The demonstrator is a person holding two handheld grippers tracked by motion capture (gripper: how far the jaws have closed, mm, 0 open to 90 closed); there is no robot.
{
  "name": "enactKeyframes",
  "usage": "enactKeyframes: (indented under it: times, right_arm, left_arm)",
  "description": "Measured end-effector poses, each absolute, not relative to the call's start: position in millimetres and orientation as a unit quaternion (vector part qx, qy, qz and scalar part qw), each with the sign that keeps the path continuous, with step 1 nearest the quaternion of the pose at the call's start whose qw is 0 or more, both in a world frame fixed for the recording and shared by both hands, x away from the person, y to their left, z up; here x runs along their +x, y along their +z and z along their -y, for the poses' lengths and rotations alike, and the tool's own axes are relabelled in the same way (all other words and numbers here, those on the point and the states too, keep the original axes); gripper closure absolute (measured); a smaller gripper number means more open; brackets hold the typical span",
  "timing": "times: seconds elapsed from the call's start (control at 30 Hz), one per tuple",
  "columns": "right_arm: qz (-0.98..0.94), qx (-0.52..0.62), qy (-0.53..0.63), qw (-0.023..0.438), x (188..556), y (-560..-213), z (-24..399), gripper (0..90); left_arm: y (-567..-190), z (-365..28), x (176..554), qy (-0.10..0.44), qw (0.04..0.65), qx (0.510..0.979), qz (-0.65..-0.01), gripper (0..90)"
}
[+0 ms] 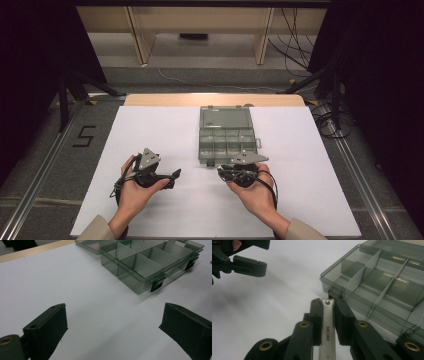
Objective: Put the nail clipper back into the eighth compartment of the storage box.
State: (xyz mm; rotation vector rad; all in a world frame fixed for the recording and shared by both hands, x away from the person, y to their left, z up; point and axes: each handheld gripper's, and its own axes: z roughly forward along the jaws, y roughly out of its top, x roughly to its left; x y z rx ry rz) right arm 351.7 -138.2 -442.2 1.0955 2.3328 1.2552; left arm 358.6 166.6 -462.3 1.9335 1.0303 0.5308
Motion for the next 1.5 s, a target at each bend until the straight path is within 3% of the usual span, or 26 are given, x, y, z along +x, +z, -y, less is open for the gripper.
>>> enactKeyframes:
  times: [1.5]
  right_arm:
    - [-0.774, 0.415, 0.449, 0.165, 374, -430, 172, 77.8]
  left_arm:
    - [-463, -166, 359, 0.213, 0.431, 0.773, -0.412, 6.0]
